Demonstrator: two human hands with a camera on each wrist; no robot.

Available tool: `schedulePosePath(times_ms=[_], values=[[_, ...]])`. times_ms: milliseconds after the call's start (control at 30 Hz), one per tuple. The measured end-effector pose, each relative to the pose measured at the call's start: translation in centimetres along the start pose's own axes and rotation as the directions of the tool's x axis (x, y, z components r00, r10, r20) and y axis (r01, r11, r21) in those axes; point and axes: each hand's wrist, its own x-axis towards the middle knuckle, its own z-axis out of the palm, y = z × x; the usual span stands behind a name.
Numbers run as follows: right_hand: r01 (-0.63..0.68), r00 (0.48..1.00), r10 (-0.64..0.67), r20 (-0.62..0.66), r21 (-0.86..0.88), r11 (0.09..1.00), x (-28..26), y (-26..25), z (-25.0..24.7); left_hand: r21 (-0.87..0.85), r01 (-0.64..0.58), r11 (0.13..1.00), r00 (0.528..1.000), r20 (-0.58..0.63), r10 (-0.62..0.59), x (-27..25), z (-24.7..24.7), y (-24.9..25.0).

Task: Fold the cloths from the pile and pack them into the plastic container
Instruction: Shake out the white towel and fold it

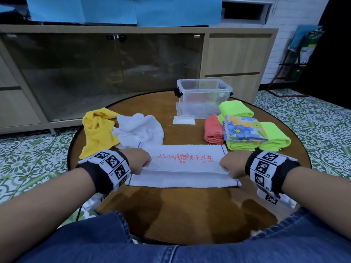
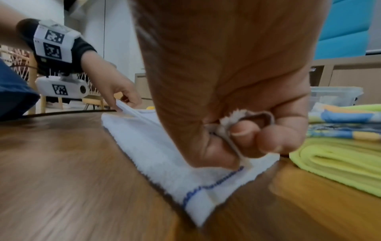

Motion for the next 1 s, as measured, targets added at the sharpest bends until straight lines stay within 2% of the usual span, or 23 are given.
schedulePosePath(times_ms=[67,133,233,267,300,367,467,567,700,767,800,833,867,900,933,967,1000], values=[[0.019,0.999,-0.019,0.035,0.000,1.000,0.1,-0.3,0.4,0.009,-0.012,1.000,0.997,0.073,0.011,0.0,0.2,0.3],[0.013,1.000,-0.013,0.014,-0.019,1.000,0.3,-0.5,0.5,0.041,0.001,0.999,0.996,0.091,-0.004,0.2,0.5,0.5],[-0.056,0.977,0.056,-0.207,0.004,0.998,-0.4,0.3,-0.9,-0.010,0.071,0.997,0.996,-0.051,-0.071,-0.2,-0.3,-0.3],[-0.065,0.964,0.072,-0.256,0.033,0.997,-0.9,0.7,-1.4,-0.042,0.067,0.997,0.995,-0.073,-0.070,-0.3,-0.7,-0.8],[-0.059,0.965,0.073,-0.252,0.062,0.996,-1.3,1.1,-1.8,-0.074,0.048,0.996,0.997,-0.056,-0.052,-0.5,-1.1,-1.1],[-0.013,0.992,0.025,-0.121,0.102,0.995,-1.5,1.1,-1.7,-0.094,-0.005,0.996,0.997,0.080,0.012,-0.7,-1.2,-1.2],[0.068,0.994,-0.072,0.081,0.054,0.996,-1.3,-0.5,-0.4,-0.019,-0.052,0.998,0.954,0.295,0.055,-0.5,0.5,0.0],[0.082,0.986,-0.076,0.147,-0.036,0.996,-0.9,-1.6,0.1,0.004,-0.079,0.997,0.938,0.338,0.073,-0.2,1.2,0.4],[0.067,0.959,-0.055,0.277,-0.032,0.997,-0.9,-2.0,-0.7,-0.119,-0.076,0.990,0.904,0.411,0.119,-0.3,0.6,0.2],[0.045,0.934,-0.058,0.353,0.045,0.998,-1.0,-1.9,-1.2,-0.146,-0.042,0.988,0.889,0.445,0.104,-0.3,0.5,0.4],[0.000,0.933,-0.054,0.355,0.149,0.989,-1.3,-1.8,-1.5,-0.183,0.011,0.983,0.888,0.454,0.075,-0.6,0.2,0.4],[-0.035,0.944,-0.053,0.327,0.256,0.966,-1.5,-1.6,-1.8,-0.224,0.061,0.973,0.893,0.448,0.047,-0.8,-0.2,0.5],[-0.032,0.968,-0.050,0.244,0.318,0.948,-1.6,-1.3,-2.2,-0.252,0.081,0.964,0.910,0.413,0.032,-0.8,-0.8,0.5],[-0.007,0.995,-0.026,0.096,0.329,0.944,-1.5,-0.9,-2.6,-0.256,0.063,0.965,0.943,0.332,0.027,-0.6,-1.4,0.5],[0.016,0.995,0.016,-0.097,0.315,0.949,-1.3,-0.8,-3.0,-0.248,0.031,0.968,0.978,0.209,0.023,-0.3,-2.0,0.7],[0.033,0.963,0.053,-0.264,0.312,0.950,-0.9,-0.7,-3.3,-0.227,-0.010,0.974,0.998,0.063,0.025,0.3,-2.5,1.0],[0.058,0.927,0.074,-0.369,0.335,0.940,-0.5,-0.9,-3.5,-0.230,-0.038,0.972,0.998,-0.052,0.026,0.8,-3.0,1.5]])
